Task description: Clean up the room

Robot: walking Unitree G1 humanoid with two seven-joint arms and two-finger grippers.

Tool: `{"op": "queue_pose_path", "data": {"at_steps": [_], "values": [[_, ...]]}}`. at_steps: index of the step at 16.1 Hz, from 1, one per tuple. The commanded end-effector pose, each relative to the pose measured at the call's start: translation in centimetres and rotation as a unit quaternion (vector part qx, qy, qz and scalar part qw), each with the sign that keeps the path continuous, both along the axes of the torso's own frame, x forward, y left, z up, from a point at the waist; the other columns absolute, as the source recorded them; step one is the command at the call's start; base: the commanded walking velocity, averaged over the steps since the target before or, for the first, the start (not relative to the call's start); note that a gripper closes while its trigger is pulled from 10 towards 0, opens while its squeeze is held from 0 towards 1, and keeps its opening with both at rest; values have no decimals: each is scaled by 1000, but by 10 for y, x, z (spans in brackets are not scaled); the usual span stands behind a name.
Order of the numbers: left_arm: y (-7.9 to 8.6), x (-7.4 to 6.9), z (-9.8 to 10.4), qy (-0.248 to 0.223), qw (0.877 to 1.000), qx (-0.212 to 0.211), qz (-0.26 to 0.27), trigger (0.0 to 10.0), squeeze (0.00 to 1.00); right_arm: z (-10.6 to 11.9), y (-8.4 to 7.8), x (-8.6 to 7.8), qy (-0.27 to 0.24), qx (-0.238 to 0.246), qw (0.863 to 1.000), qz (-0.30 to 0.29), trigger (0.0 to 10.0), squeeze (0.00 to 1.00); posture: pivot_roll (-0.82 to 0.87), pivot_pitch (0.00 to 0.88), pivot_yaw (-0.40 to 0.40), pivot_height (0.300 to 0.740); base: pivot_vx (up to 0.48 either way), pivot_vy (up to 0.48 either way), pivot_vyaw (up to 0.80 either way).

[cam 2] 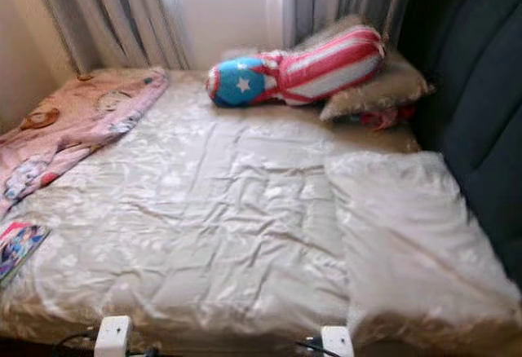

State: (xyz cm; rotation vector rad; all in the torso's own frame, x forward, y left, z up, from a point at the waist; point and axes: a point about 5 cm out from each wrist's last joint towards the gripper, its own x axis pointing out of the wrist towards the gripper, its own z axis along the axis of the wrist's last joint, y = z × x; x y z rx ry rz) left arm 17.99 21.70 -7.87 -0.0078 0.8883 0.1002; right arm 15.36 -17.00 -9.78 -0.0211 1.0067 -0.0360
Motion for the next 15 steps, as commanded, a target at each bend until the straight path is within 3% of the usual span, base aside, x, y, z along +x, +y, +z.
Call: {"op": "queue_pose_path", "data": {"at_steps": [1, 15], "values": [[-2, -3, -2, 9, 1000, -1, -6, 10000, 0, -1, -2, -4, 3, -1, 1000, -2, 10000, 0, -71, 0, 43, 740, 0, 480, 0], [-5, -3, -3, 10, 1000, -5, -5, 10000, 0, -2, -3, -6, 8, -3, 1000, 5, 10000, 0, -68, 0, 32, 740, 0, 474, 0]]}}
